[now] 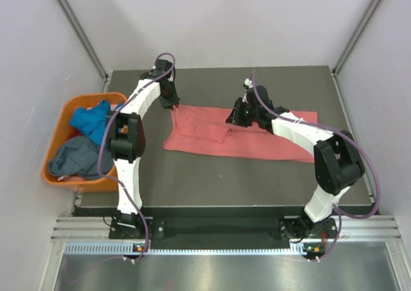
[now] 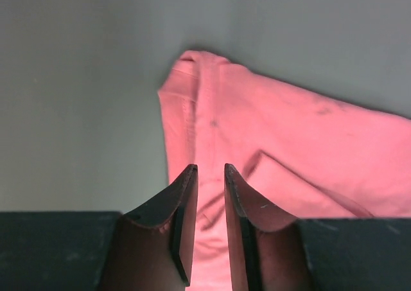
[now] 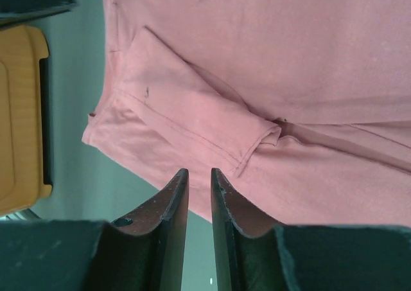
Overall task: Fold and stack the t-shirts
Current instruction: Fold the tshirt
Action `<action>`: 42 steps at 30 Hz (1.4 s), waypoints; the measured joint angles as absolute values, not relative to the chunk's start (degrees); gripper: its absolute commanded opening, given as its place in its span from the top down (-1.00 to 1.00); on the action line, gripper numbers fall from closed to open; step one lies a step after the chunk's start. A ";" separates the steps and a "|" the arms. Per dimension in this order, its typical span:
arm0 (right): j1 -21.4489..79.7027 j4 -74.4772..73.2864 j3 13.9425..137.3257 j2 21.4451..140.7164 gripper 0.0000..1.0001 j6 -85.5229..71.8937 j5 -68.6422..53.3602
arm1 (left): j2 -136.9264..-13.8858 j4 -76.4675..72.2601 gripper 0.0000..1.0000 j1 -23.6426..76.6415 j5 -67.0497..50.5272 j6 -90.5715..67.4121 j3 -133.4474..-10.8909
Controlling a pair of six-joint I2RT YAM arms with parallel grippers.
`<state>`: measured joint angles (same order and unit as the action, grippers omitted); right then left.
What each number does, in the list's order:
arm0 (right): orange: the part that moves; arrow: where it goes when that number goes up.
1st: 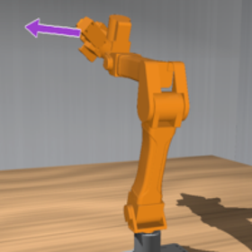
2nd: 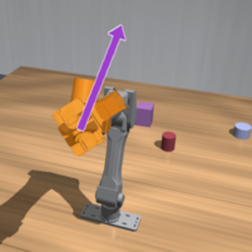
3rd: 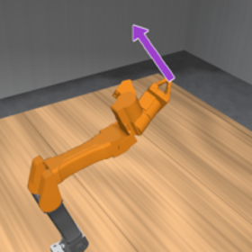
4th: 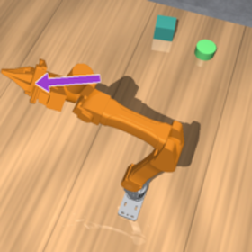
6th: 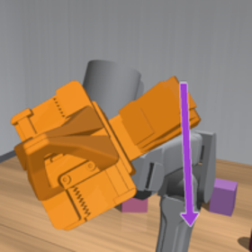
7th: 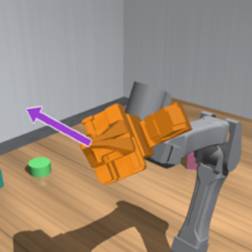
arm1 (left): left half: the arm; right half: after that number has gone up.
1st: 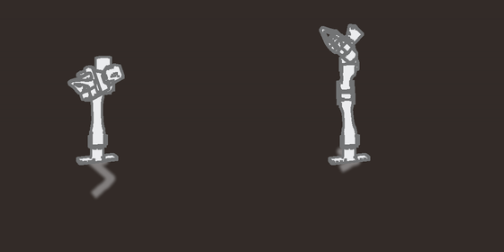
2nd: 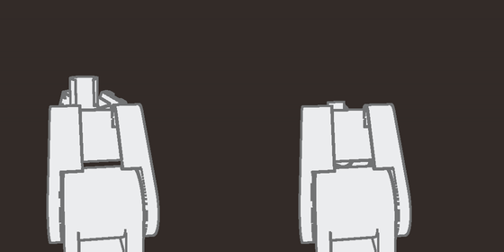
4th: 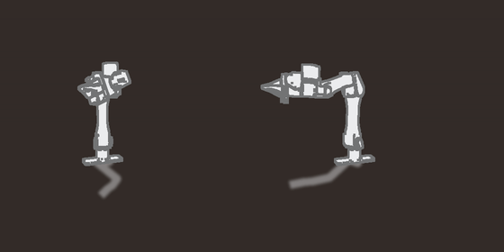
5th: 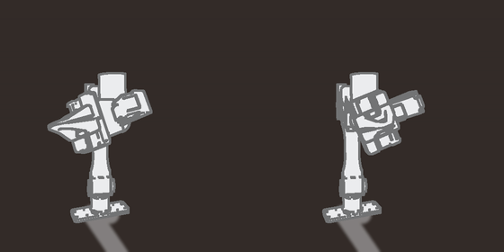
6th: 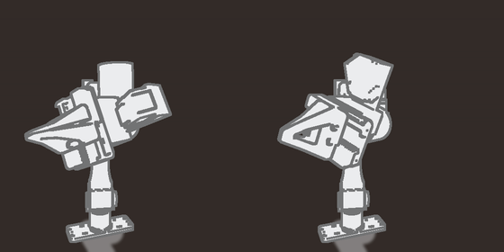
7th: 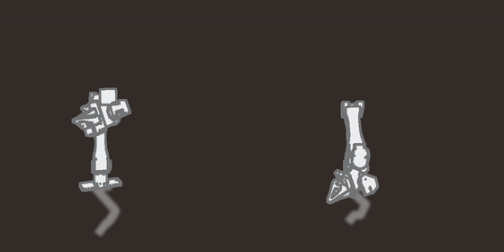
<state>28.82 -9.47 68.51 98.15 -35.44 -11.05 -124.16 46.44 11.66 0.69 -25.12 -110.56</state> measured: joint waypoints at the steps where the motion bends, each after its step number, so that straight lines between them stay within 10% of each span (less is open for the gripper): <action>1: 28.82 -9.50 68.51 97.93 0.57 -35.35 -11.00 | -125.05 46.35 0.45 11.51 0.51 -25.12 -110.76; 8: 28.82 -11.31 68.51 97.86 0.56 -34.70 -10.52 | -132.22 45.50 0.56 10.87 -0.82 -25.12 -111.28; 12: 28.82 -12.03 68.51 97.86 0.56 -34.48 -10.26 | -133.49 44.51 1.00 10.87 -0.30 -25.12 -112.97; 34: 24.10 -12.25 68.71 97.45 0.56 -31.90 -2.70 | -154.54 15.55 1.00 10.17 -7.11 -34.87 -136.92; 38: 22.74 -13.47 68.73 97.30 0.56 -30.94 -2.33 | -156.38 8.71 0.41 10.17 -11.46 -38.04 -139.74; 42: 22.22 -16.64 68.73 95.26 0.55 -30.41 -1.54 | -146.87 4.86 0.31 10.59 -12.60 -38.24 -127.76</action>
